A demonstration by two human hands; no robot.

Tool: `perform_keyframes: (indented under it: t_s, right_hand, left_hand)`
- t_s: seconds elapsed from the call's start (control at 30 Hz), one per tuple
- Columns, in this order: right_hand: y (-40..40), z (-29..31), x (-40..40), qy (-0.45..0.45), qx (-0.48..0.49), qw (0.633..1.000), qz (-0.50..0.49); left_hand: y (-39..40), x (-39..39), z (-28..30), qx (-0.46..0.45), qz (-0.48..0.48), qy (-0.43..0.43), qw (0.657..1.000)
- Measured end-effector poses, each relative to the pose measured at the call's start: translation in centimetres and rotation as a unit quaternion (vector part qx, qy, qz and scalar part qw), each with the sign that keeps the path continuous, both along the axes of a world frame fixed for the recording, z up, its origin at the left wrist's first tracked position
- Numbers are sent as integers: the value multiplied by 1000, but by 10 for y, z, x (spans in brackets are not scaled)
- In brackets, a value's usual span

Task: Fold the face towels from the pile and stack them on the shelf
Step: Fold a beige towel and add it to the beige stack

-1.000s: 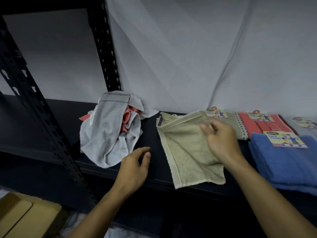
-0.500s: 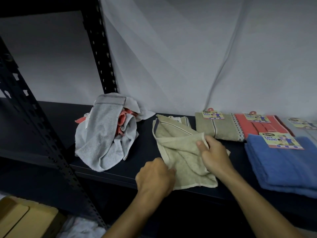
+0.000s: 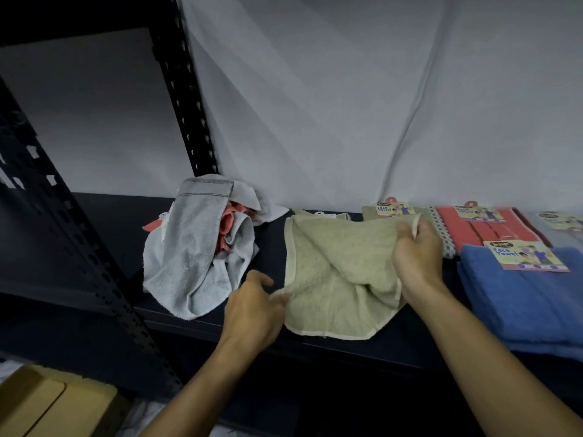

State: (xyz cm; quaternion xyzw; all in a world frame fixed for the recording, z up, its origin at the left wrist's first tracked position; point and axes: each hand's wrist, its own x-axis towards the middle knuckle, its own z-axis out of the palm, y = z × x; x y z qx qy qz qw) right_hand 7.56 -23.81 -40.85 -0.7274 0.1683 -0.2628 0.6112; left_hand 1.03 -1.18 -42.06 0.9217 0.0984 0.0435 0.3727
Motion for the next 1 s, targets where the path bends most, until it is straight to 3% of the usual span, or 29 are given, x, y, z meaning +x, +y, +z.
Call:
perform_keyframes:
  t_s: [0.2, 0.4, 0.53, 0.63, 0.73, 0.83, 1.0]
  right_hand:
    - [-13, 9, 7, -16, 22, 999, -19]
    - [-25, 19, 10, -38, 14, 999, -24]
    - [-21, 20, 4, -43, -25, 998, 30]
    - [-12, 17, -7, -46, -40, 995, 82]
    - [-2, 8, -16, -34, -28, 992, 115]
    - [7, -6, -23, -10, 2, 993, 121]
    - [20, -33, -31, 34, 9, 993, 116]
  left_hand:
    - [22, 4, 4, 5, 20, 1, 1000]
    - [30, -10, -3, 68, -6, 68, 995]
    - [27, -18, 3, 155, -27, 83, 984]
    - [22, -10, 8, 271, -29, -2, 962]
    - [15, 14, 3, 227, -132, -95, 960]
    - [6, 48, -12, 199, -276, -52, 939]
    - [0, 90, -34, 270, -314, 34, 909]
